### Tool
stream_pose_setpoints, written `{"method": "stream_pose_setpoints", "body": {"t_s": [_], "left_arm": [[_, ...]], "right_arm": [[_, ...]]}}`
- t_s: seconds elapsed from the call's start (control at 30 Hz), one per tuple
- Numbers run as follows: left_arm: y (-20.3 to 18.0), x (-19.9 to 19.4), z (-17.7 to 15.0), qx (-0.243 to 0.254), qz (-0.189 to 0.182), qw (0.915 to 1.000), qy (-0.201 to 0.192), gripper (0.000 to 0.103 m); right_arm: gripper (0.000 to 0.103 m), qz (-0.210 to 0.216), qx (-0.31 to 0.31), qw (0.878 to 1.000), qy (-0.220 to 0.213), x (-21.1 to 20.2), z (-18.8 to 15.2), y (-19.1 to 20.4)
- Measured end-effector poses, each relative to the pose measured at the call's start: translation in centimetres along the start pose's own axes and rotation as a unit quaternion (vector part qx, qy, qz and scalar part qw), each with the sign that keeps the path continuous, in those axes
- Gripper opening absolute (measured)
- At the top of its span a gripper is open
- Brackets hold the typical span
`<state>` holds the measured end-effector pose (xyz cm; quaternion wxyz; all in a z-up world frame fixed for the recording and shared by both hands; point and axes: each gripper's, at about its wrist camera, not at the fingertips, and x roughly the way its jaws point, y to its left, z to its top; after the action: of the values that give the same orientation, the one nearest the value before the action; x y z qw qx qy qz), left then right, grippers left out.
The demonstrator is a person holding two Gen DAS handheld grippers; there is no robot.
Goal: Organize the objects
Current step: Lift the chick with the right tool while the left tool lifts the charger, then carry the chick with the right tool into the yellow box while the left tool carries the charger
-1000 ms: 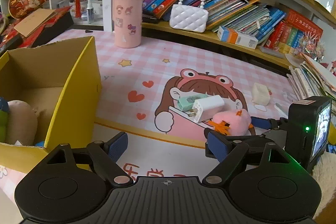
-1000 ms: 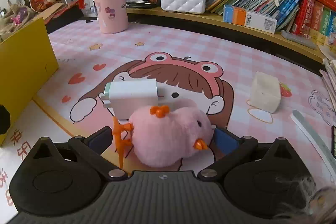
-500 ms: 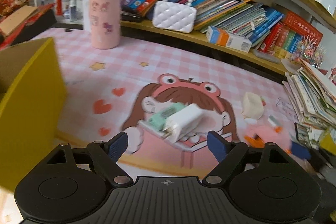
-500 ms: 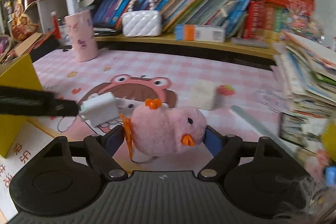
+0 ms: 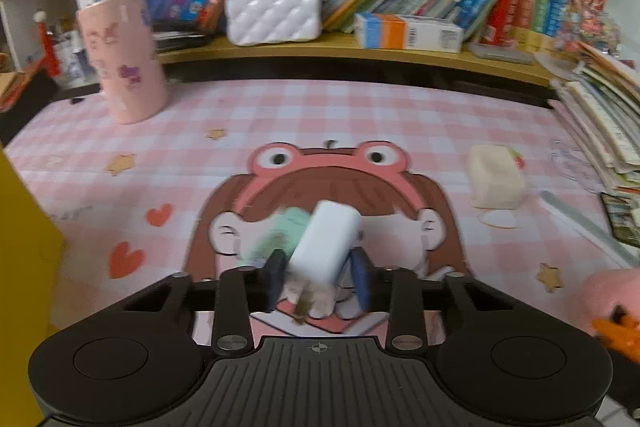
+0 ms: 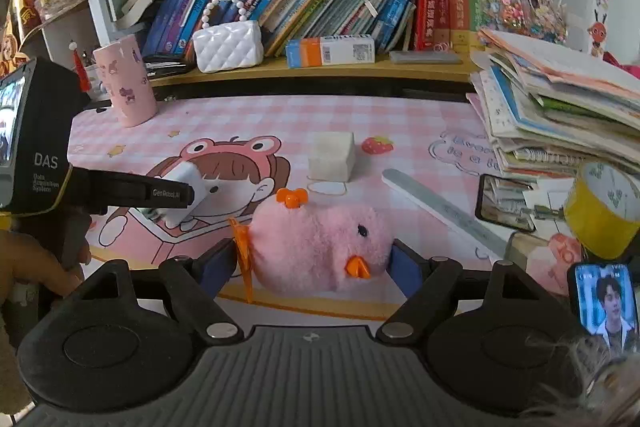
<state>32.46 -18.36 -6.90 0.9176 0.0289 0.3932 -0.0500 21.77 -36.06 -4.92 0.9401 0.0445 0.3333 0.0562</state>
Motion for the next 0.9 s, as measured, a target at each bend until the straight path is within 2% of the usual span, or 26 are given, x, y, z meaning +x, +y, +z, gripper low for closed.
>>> {"method": "stream_pose_setpoints", "body": {"t_s": [0.2, 0.23, 0.33, 0.43, 0.63, 0.73, 0.9], "left_arm": [[-0.6, 1.7, -0.2, 0.006, -0.017, 0.9996, 0.023, 0.028], [-0.5, 1.9, -0.3, 0.002, -0.019, 0.9996, 0.020, 0.025], [0.3, 1.7, 0.0, -0.024, -0.037, 0.9989, 0.014, 0.025], [0.5, -0.3, 0.2, -0.028, -0.057, 0.9979, -0.008, 0.025], [2.1, -5.1, -0.2, -0.075, -0.115, 0.9904, -0.022, 0.025], [3.6, -7.5, -1.3, -0.094, -0.136, 0.9860, -0.018, 0.025], [5.8, -11.6, -4.5, -0.098, -0.160, 0.9822, -0.015, 0.025]], "right_arm": [[0.080, -0.002, 0.007, 1.000, 0.008, -0.1, -0.5, 0.3], [0.080, -0.002, 0.008, 1.000, 0.009, -0.2, -0.5, 0.4], [0.079, -0.006, 0.008, 1.000, 0.008, -0.6, -0.7, 0.5], [0.079, -0.010, 0.006, 1.000, 0.007, -1.0, -0.9, 0.9], [0.080, -0.005, -0.005, 1.000, 0.014, -2.1, -1.5, 2.8], [0.080, -0.001, -0.010, 1.000, 0.012, -3.3, -2.1, 4.3], [0.080, 0.000, -0.017, 1.000, 0.022, -5.2, -3.8, 7.2]]}}
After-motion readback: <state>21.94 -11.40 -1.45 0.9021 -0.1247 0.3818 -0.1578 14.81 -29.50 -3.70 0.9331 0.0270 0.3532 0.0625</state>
